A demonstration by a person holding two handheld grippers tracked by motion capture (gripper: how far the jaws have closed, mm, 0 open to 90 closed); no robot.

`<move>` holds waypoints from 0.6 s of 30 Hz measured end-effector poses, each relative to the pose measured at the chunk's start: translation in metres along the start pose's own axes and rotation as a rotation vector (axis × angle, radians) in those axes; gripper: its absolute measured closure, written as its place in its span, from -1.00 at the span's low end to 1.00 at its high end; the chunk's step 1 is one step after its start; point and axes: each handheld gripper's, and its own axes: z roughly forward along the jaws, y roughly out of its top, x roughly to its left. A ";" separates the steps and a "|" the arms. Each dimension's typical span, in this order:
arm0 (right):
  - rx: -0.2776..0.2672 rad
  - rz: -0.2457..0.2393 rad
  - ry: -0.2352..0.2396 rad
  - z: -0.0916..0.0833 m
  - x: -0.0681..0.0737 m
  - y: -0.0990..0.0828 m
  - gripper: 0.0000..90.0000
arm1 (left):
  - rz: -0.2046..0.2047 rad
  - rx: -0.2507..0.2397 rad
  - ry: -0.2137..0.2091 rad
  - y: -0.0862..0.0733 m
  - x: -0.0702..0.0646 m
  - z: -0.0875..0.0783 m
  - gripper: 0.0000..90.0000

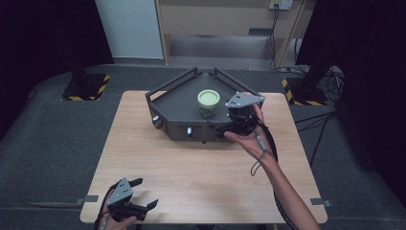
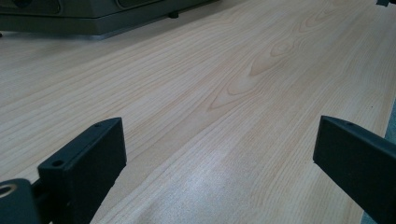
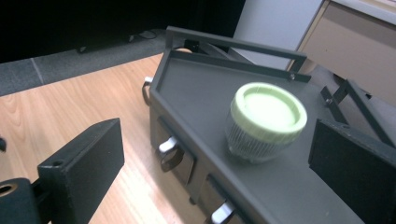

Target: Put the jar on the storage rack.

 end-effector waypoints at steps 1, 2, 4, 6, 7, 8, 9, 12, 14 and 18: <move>-0.003 0.002 0.004 -0.002 0.001 -0.003 -0.92 | 0.000 0.000 0.001 0.000 0.000 0.000 -0.97; -0.002 0.002 0.006 -0.003 0.003 -0.006 -0.92 | 0.000 -0.002 0.002 0.000 0.000 0.000 -0.97; 0.000 0.004 0.011 -0.006 0.005 -0.013 -0.92 | 0.001 -0.002 0.006 0.000 0.000 0.000 -0.97; 0.002 0.015 0.021 -0.009 0.006 -0.019 -0.92 | 0.000 -0.002 0.006 0.000 0.000 0.000 -0.97; 0.003 0.016 0.021 -0.010 0.007 -0.021 -0.92 | 0.000 -0.002 0.008 0.000 0.000 0.000 -0.97; 0.001 0.018 0.022 -0.011 0.008 -0.024 -0.92 | 0.000 -0.002 0.007 0.000 0.000 -0.001 -0.97; 0.000 0.023 0.024 -0.013 0.008 -0.027 -0.92 | -0.001 -0.004 0.008 0.000 0.000 -0.001 -0.97; -0.004 0.025 0.023 -0.018 0.010 -0.032 -0.92 | -0.002 -0.003 0.009 0.000 0.001 -0.001 -0.97; -0.009 0.027 0.027 -0.022 0.011 -0.036 -0.92 | -0.002 -0.004 0.009 0.000 0.001 -0.001 -0.97; -0.010 0.027 0.027 -0.030 0.014 -0.047 -0.92 | -0.003 -0.004 0.009 0.000 0.001 0.000 -0.97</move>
